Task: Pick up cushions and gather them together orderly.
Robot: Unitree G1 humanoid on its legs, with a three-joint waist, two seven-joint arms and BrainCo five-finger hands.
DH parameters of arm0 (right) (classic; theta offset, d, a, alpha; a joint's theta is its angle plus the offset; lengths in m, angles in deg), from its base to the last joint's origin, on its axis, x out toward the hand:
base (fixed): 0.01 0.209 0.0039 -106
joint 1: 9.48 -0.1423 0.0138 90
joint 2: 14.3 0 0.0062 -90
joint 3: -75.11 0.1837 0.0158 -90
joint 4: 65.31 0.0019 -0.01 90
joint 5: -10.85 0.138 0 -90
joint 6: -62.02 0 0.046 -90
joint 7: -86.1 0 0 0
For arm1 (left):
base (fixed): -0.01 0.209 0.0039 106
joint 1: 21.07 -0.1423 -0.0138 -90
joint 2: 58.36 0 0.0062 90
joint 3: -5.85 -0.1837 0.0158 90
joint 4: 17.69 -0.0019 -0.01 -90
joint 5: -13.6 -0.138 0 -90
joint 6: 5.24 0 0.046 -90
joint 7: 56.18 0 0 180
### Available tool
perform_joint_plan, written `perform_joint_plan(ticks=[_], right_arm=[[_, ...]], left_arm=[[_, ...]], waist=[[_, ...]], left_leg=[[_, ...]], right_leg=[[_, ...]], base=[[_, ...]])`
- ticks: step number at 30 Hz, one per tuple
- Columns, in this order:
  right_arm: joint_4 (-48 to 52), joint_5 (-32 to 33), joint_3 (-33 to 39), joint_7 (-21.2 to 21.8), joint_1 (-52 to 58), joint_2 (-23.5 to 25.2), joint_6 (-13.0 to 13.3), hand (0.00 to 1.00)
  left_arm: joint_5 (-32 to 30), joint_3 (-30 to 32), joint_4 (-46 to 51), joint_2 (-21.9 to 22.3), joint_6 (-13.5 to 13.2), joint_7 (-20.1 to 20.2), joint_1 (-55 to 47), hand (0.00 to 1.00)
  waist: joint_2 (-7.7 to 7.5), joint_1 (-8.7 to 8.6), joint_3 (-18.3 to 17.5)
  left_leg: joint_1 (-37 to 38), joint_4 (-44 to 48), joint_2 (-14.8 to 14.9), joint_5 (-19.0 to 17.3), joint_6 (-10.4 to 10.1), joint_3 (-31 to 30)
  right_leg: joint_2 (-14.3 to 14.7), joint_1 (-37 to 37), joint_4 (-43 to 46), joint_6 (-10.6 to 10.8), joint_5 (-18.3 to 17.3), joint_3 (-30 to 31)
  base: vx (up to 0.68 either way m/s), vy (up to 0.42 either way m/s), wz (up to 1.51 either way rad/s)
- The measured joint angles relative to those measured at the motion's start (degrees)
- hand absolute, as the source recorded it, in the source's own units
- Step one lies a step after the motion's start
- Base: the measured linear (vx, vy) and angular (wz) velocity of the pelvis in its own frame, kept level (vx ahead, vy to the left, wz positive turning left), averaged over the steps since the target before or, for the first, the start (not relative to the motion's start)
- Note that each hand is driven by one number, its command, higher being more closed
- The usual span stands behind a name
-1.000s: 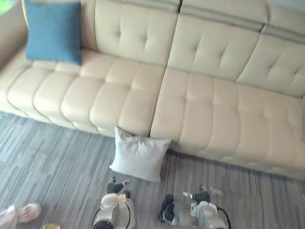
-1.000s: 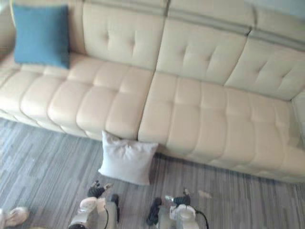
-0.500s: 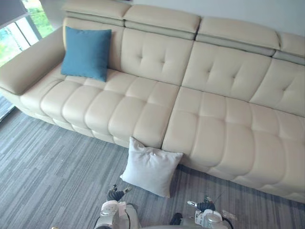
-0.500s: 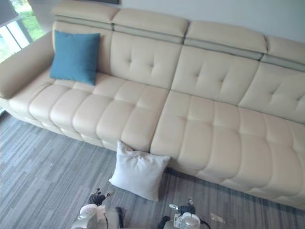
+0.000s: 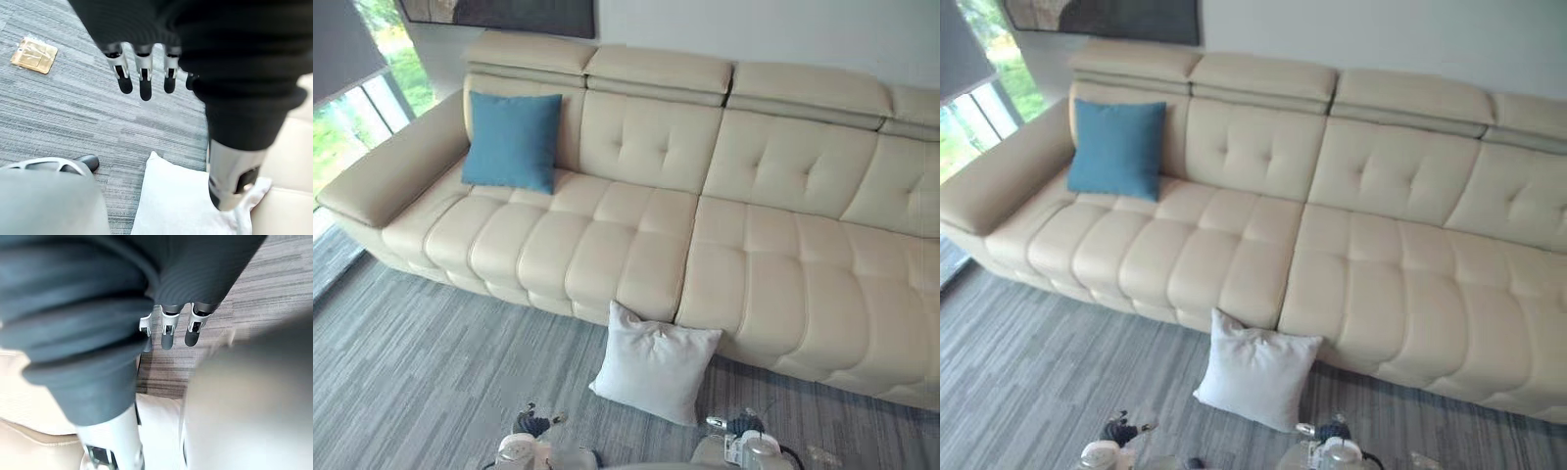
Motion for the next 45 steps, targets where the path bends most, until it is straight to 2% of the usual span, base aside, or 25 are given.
perform_joint_plan(ticks=[1,2,4,6,7,8,9,10,12,13,14,15,16,17,19,24,30,38,41,42,44,45], right_arm=[[-0.10,-0.03,-0.01,0.00,-0.07,0.01,-0.02,0.00],[-0.80,-0.07,0.04,-0.04,0.44,-0.30,0.02,0.00],[-1.65,0.02,1.44,-0.14,-0.70,-1.10,0.13,0.00],[-1.64,0.03,2.41,-0.14,-0.64,-0.79,0.16,0.00],[-1.31,0.12,2.91,-0.17,-0.19,-0.37,0.09,0.00],[-1.07,0.16,2.91,-0.19,0.07,-0.30,0.11,0.00],[0.39,0.37,2.88,-0.31,1.19,0.36,0.07,0.00],[1.05,1.15,2.89,-0.61,1.84,0.22,0.25,0.00],[0.89,1.28,2.95,-0.76,1.51,0.24,0.18,0.00],[0.85,1.30,3.06,-0.91,0.91,0.74,0.17,0.00],[0.88,1.29,3.24,-0.92,0.55,0.92,0.17,0.00],[0.92,1.30,4.17,-1.01,0.24,1.30,0.18,0.00],[0.94,1.29,4.81,-1.05,0.66,1.04,0.23,0.00],[0.80,1.24,4.98,-1.08,0.59,0.90,0.22,0.00],[1.42,1.10,4.96,-1.03,1.37,2.27,0.15,0.00],[3.09,1.10,4.99,-1.03,2.49,3.38,0.17,0.00],[3.09,1.01,7.27,-1.08,3.25,2.89,0.17,0.00],[2.95,1.04,7.39,-1.44,3.56,2.24,0.17,0.00],[2.92,1.07,6.99,-2.52,1.45,1.84,0.15,0.00],[2.98,1.16,6.56,-3.03,-0.13,1.41,0.14,0.00],[3.17,1.36,5.90,-4.12,-3.81,0.68,0.14,0.00],[3.28,1.64,5.54,-4.49,-4.38,0.39,0.14,0.00]], left_arm=[[0.02,0.02,0.02,-0.12,-0.02,0.01,-0.09,0.00],[0.00,0.08,-0.09,-0.26,-0.01,0.00,-0.05,0.00],[-0.05,0.94,-0.69,1.37,0.01,0.15,0.27,0.00],[-0.02,1.63,-1.15,1.67,0.07,0.18,0.51,0.00],[-0.01,2.36,-0.72,1.82,0.02,0.67,0.72,0.00],[0.00,2.61,-0.45,1.86,0.02,0.84,0.73,0.00],[-0.01,4.33,0.65,2.55,0.01,0.90,0.67,0.00],[-0.02,5.33,1.49,3.10,-0.07,0.84,0.57,0.00],[-0.01,6.15,1.87,3.75,-0.16,0.85,0.64,0.00],[0.06,6.16,2.72,4.11,-0.21,0.86,0.69,0.00],[0.08,6.14,2.95,4.21,-0.25,0.85,0.68,0.00],[0.16,6.20,3.56,4.73,-0.27,0.84,0.85,0.00],[0.22,6.21,3.62,5.85,-0.28,0.80,0.90,0.00],[0.52,6.59,3.60,6.30,-0.28,0.79,1.05,0.00],[0.56,6.53,3.52,6.32,-0.19,0.75,0.98,0.00],[0.55,6.54,3.29,6.21,-0.05,0.77,0.42,0.00],[0.60,6.63,2.41,7.46,-0.03,0.73,-0.63,0.00],[1.38,6.65,2.56,7.18,-0.13,-0.48,-0.89,0.00],[2.47,6.65,3.55,6.77,-0.05,-1.21,1.07,0.00],[2.97,6.63,4.52,6.64,-0.09,-1.71,2.57,0.00],[4.88,6.59,5.94,5.81,-0.14,-2.90,6.77,0.00],[5.25,6.56,6.06,5.63,-0.17,-3.04,7.79,0.00]], waist=[[-0.21,-0.11,0.05],[-0.79,-0.19,-0.15],[2.18,-0.18,0.40],[2.49,-0.56,0.46],[2.50,-0.55,0.48],[2.50,-0.43,0.49],[2.66,0.48,0.55],[3.11,1.41,0.62],[3.30,1.82,0.73],[3.18,1.92,0.86],[3.13,1.92,0.88],[2.85,1.94,1.11],[3.86,2.02,0.66],[3.63,2.18,0.90],[1.74,2.25,-0.21],[1.12,2.28,-1.07],[3.11,2.19,-2.76],[3.06,2.28,-2.79],[3.00,2.43,-0.61],[2.90,2.69,1.03],[2.11,3.21,5.27],[2.09,3.39,6.13]], left_leg=[[0.19,-0.10,-0.27,0.07,-0.38,0.12],[0.43,-0.20,-0.96,-0.06,-0.96,-0.07],[-0.02,0.61,0.81,-0.24,-1.47,-0.39],[-0.74,3.94,2.73,-1.65,-2.33,-0.41],[-3.34,12.31,5.39,-3.50,-2.30,-0.48],[-4.28,15.24,6.27,-3.87,-2.11,-0.47],[-7.35,25.52,9.17,-4.25,-2.12,-0.53],[-10.01,32.47,10.67,-5.00,-2.38,-2.56],[-11.55,33.45,10.40,-6.37,-2.48,-5.39],[-13.18,29.70,8.79,-7.42,-2.85,-9.29],[-13.56,27.82,8.14,-7.42,-2.81,-10.65],[-14.27,21.67,6.43,-6.96,-2.89,-14.89],[-13.71,14.98,5.24,-1.77,-5.57,-18.95],[-13.20,15.02,4.79,-2.01,-6.39,-19.42],[-11.54,12.62,2.32,-1.80,-4.97,-16.68],[-8.47,11.43,0.68,-2.01,-3.54,-14.28],[-4.45,8.59,1.04,-1.98,-3.57,-13.29],[-4.06,7.45,1.34,-1.26,-3.81,-13.28],[-9.20,12.02,2.55,-1.39,-3.61,-13.48],[-13.30,15.46,2.98,-1.73,-3.16,-14.11],[-20.24,21.97,3.83,-3.65,-2.93,-14.45],[-21.77,23.29,4.10,-4.32,-2.87,-14.46]], right_leg=[[0.89,0.29,-2.63,-0.46,0.46,-1.01],[1.93,1.81,-7.34,-3.75,-0.33,-3.05],[4.80,3.52,-11.80,-3.57,-0.17,-3.33],[6.48,4.79,-13.44,-3.09,-0.66,-3.22],[7.79,6.72,-14.98,-2.93,-0.99,-3.29],[8.17,7.40,-15.35,-2.96,-1.08,-3.31],[9.31,9.48,-16.14,-3.35,-1.40,-2.70],[10.30,10.87,-16.46,-3.80,-1.85,-1.41],[10.54,11.69,-16.50,-3.71,-1.98,0.16],[9.82,11.80,-16.23,-3.61,-1.92,2.10],[9.48,11.79,-16.15,-3.45,-1.85,2.47],[8.48,11.80,-15.65,-1.95,-1.83,3.71],[8.30,11.36,-14.99,0.18,-2.41,4.82],[8.01,11.16,-14.71,0.86,-2.79,5.49],[5.40,11.79,-16.44,2.90,-1.45,6.71],[3.93,14.33,-19.71,4.57,-0.06,7.59],[4.70,17.07,-21.79,4.87,0.19,8.42],[5.47,17.03,-22.08,4.47,0.46,8.61],[5.56,11.55,-16.69,4.39,0.40,8.37],[5.47,7.44,-12.57,3.71,-0.08,8.15],[4.53,0.24,-5.10,2.93,-2.99,8.10],[4.43,-1.15,-3.72,3.01,-3.70,8.14]], base=[[0.19,-0.101,-0.07],[0.19,-0.056,-0.27],[0.25,-0.053,-0.31],[0.27,-0.093,-0.08],[0.25,-0.105,-0.04],[0.20,-0.073,-0.13],[0.20,-0.023,-0.38],[0.21,0.011,-0.57],[0.17,0.091,-0.59],[0.17,0.146,-0.51],[0.19,0.213,-0.61],[0.12,0.237,-0.47],[0.11,0.258,-0.51],[0.06,0.252,-0.41],[0.11,0.244,-0.31],[0.08,0.119,-0.16],[0.04,-0.017,-0.13],[-0.01,-0.017,-0.01],[-0.12,0.003,-0.04],[-0.19,-0.008,0.01],[-0.25,-0.026,-0.02],[-0.20,-0.020,-0.10]])
